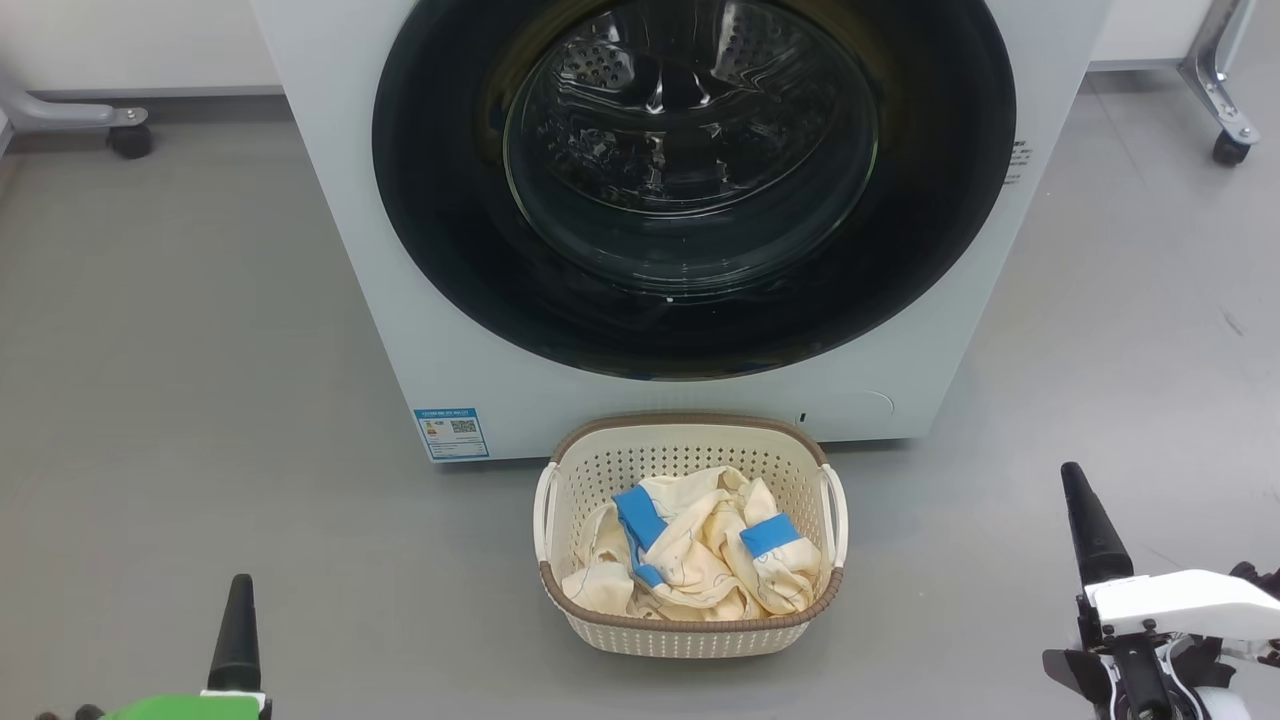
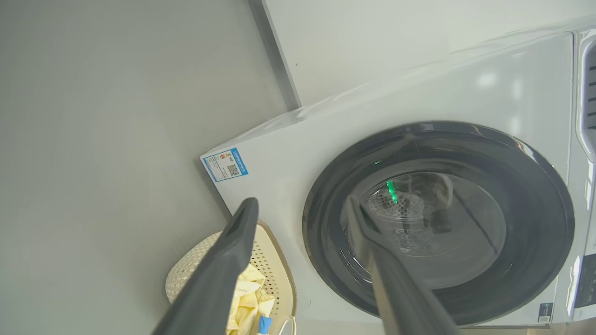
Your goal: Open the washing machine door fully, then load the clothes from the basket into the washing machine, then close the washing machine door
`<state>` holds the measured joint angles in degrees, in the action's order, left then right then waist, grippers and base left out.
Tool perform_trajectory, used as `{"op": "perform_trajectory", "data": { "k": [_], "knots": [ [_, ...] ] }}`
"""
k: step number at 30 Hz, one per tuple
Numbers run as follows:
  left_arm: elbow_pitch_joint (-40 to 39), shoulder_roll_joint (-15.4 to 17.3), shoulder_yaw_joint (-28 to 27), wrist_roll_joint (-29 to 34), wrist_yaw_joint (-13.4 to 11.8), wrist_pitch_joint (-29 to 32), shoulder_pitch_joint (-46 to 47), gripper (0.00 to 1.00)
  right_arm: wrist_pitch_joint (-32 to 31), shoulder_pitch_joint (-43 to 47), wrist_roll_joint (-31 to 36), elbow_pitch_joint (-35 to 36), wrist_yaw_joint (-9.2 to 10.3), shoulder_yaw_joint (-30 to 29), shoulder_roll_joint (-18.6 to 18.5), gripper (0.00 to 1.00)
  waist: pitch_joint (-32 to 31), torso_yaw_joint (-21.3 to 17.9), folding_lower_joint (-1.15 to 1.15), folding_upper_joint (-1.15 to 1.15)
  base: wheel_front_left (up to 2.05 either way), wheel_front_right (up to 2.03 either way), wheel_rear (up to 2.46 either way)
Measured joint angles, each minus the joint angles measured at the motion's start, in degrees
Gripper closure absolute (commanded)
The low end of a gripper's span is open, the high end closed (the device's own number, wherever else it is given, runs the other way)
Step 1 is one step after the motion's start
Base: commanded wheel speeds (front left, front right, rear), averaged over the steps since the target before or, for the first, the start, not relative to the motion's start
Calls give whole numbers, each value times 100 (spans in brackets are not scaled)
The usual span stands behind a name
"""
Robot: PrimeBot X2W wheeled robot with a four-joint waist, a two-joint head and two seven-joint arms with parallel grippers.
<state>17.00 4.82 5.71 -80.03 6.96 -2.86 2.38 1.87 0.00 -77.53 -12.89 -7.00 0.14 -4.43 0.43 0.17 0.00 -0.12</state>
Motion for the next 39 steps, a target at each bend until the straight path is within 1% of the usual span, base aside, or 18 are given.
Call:
{"op": "perform_trajectory", "data": {
  "k": [12,22,39],
  "knots": [
    [-116,75,60,1379,0,-215,105,0,215,-25,1279,209,-1,259,-140,0,29,25,0,0,0,0,0],
    [-208,114,134,2688,0,-380,121,0,404,-31,2506,305,-2,650,-336,0,51,37,0,0,0,0,0],
    [-234,53,197,4484,0,-677,121,0,706,-55,4069,325,-5,1003,-401,0,28,70,0,0,0,0,0]
  ]
}}
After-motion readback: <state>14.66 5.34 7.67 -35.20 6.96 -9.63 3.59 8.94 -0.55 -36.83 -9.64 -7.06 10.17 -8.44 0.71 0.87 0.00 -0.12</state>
